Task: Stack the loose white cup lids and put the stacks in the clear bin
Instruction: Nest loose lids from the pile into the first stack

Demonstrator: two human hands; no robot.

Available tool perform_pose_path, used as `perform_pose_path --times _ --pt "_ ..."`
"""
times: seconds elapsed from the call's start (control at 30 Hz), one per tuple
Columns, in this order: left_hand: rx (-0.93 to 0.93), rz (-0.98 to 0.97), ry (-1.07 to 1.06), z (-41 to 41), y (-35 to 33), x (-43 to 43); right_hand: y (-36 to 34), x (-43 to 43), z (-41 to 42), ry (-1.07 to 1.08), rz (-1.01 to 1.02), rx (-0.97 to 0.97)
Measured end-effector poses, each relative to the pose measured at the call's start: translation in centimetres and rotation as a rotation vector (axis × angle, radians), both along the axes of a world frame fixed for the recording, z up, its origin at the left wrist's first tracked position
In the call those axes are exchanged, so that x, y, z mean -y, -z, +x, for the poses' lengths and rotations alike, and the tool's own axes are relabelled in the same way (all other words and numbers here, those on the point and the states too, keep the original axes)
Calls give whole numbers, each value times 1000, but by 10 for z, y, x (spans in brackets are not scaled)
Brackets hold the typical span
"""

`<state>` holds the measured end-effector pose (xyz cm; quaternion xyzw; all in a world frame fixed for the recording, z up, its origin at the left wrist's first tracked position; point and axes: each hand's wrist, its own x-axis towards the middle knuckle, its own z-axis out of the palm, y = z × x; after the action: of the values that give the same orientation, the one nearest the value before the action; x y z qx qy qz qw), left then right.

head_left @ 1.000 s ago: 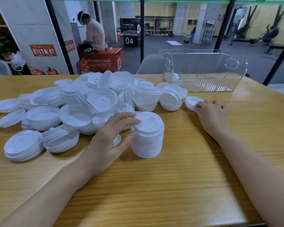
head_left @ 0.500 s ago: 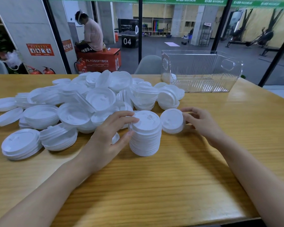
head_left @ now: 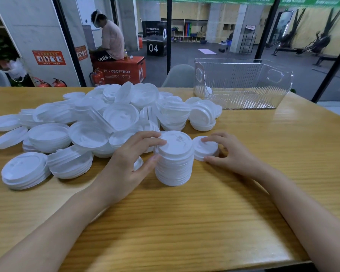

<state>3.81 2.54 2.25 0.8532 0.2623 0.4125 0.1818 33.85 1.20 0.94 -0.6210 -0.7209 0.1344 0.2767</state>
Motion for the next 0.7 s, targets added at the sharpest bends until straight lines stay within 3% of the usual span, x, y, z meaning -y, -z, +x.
perform_pose_path --times 0.3,0.7 --pt "-4 9 1 0 0 0 -4 -1 -4 80 59 -163" --pt "-6 8 10 -1 0 -1 -8 3 -12 57 81 -194"
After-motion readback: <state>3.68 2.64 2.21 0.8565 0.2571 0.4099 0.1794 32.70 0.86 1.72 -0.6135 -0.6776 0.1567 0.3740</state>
